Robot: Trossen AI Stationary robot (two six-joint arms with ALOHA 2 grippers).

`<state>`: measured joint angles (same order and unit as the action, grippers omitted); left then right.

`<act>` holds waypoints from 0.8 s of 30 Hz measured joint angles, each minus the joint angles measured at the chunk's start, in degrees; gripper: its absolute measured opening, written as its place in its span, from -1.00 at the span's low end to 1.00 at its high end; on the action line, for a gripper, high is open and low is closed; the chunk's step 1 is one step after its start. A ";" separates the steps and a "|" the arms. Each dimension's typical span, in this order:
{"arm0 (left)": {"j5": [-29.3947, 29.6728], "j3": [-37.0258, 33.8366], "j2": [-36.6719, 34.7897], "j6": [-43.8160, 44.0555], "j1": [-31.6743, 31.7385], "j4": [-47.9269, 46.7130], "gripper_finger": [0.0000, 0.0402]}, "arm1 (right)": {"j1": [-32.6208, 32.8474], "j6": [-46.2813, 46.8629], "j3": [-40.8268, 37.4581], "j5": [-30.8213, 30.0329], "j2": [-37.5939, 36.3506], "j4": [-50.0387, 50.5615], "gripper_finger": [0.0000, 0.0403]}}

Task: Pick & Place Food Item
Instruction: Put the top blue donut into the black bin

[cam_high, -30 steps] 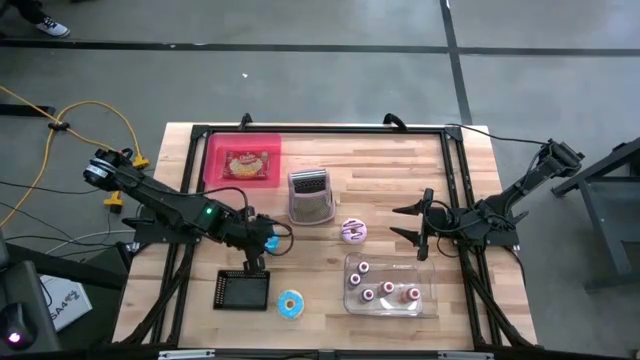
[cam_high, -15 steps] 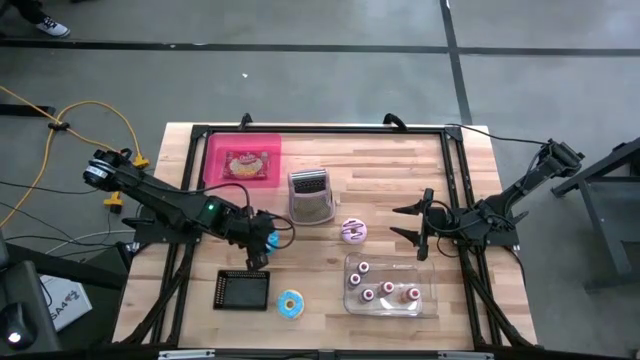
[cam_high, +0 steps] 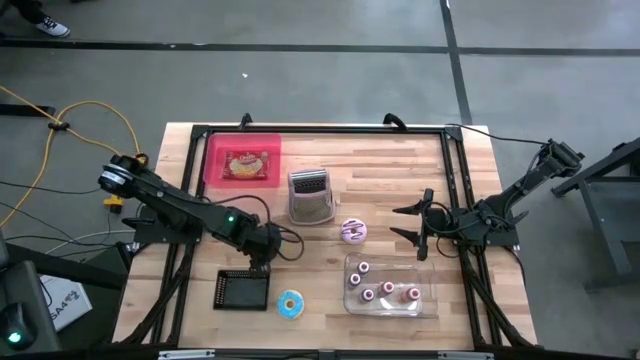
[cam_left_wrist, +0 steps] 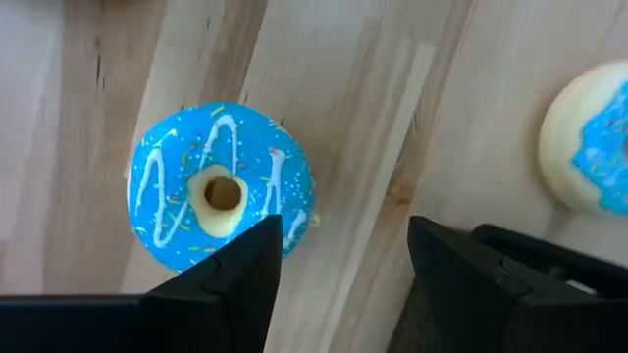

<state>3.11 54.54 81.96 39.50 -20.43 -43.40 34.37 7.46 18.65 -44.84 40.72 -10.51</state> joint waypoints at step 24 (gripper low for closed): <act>3.20 0.00 5.31 -9.82 -0.37 -2.44 0.07 | 0.00 0.07 0.00 0.00 -0.01 1.36 0.09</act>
<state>6.31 54.54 87.27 29.67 -20.80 -45.85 34.37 7.53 18.65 -44.84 40.71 -9.15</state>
